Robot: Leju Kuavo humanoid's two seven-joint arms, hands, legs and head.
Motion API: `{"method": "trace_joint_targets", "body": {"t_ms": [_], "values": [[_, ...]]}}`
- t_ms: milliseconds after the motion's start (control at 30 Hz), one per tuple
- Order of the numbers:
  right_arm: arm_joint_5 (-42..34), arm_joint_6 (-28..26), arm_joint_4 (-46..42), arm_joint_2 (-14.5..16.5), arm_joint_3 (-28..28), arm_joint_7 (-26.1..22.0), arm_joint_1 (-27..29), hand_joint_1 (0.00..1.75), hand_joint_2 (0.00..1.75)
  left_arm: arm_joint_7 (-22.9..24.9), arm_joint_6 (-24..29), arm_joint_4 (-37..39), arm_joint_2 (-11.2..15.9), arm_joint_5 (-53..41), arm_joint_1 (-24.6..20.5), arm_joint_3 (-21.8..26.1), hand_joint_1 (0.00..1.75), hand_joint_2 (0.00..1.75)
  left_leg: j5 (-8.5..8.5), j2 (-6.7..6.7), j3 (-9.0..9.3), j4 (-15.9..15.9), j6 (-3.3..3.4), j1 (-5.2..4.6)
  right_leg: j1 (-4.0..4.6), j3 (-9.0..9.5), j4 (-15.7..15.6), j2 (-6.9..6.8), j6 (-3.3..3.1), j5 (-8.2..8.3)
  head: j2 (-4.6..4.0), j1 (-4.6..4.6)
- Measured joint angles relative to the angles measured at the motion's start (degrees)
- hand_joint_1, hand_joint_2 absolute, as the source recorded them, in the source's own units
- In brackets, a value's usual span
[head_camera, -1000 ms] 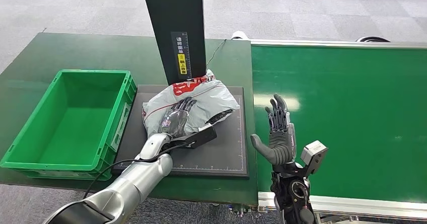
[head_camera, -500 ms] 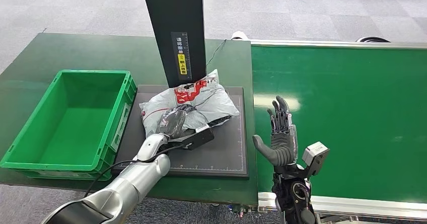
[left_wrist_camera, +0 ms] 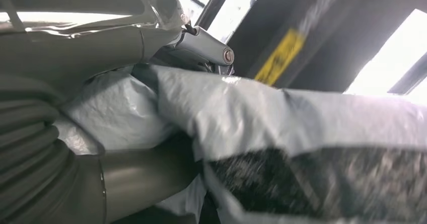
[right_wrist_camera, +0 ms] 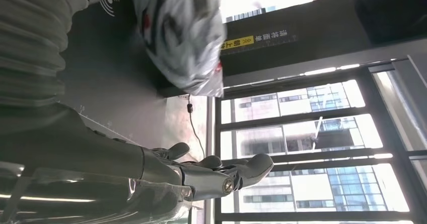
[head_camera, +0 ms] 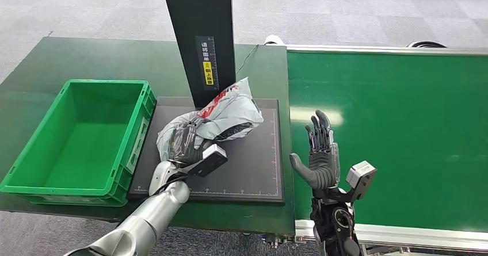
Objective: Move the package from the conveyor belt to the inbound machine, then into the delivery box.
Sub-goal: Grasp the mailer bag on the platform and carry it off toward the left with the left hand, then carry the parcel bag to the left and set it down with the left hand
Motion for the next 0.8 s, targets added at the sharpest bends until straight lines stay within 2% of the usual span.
{"method": "trace_joint_targets", "body": {"t_ms": [100, 267, 467, 600, 800], "values": [[-0.55, -0.08, 0.10, -0.04, -0.07, -0.03, 0.05, 0.00, 1.75, -4.49, 0.01, -9.96, 0.14, 7.13, 4.76, 2.08, 1.75, 1.75, -0.02, 0.08, -0.03, 0.00, -0.01, 0.00, 0.00, -0.06, 0.00, 0.04, 0.00, 0.00, 0.00, -0.01], [-1.13, -0.10, 0.09, -0.37, -0.69, -0.10, 0.84, 0.00, 1.75, -4.42, 0.01, -28.97, 1.60, 12.86, 13.38, 3.45, 1.75, 1.75, -0.04, 0.10, -0.10, -0.01, -0.04, 0.01, 0.01, -0.13, 0.00, 0.05, -0.02, -0.03, 0.00, -0.02], [-1.14, -0.09, 0.02, -0.55, -1.34, -0.15, 1.76, 0.00, 1.75, -6.67, 0.01, -44.01, 2.72, 14.13, 20.13, 6.02, 1.75, 1.75, -0.04, 0.12, -0.14, -0.01, -0.04, 0.01, 0.01, -0.15, 0.00, 0.06, -0.02, -0.03, -0.01, -0.01], [-1.14, -0.01, -0.15, -0.63, -1.98, -0.16, 2.47, 0.00, 1.75, -7.34, -0.01, -51.33, 3.65, 16.02, 23.53, 8.29, 1.75, 1.75, -0.04, 0.10, -0.15, -0.01, -0.04, 0.01, 0.01, -0.16, 0.00, 0.04, -0.02, -0.03, 0.00, 0.00], [-1.14, 0.04, -0.29, -0.63, -2.48, -0.22, 2.65, 0.00, 1.75, -7.46, -0.02, -56.47, 4.20, 16.37, 25.55, 10.06, 1.75, 1.75, -0.03, 0.10, -0.14, -0.01, -0.04, 0.01, 0.01, -0.15, 0.00, 0.05, -0.02, -0.03, -0.01, 0.00]]}}
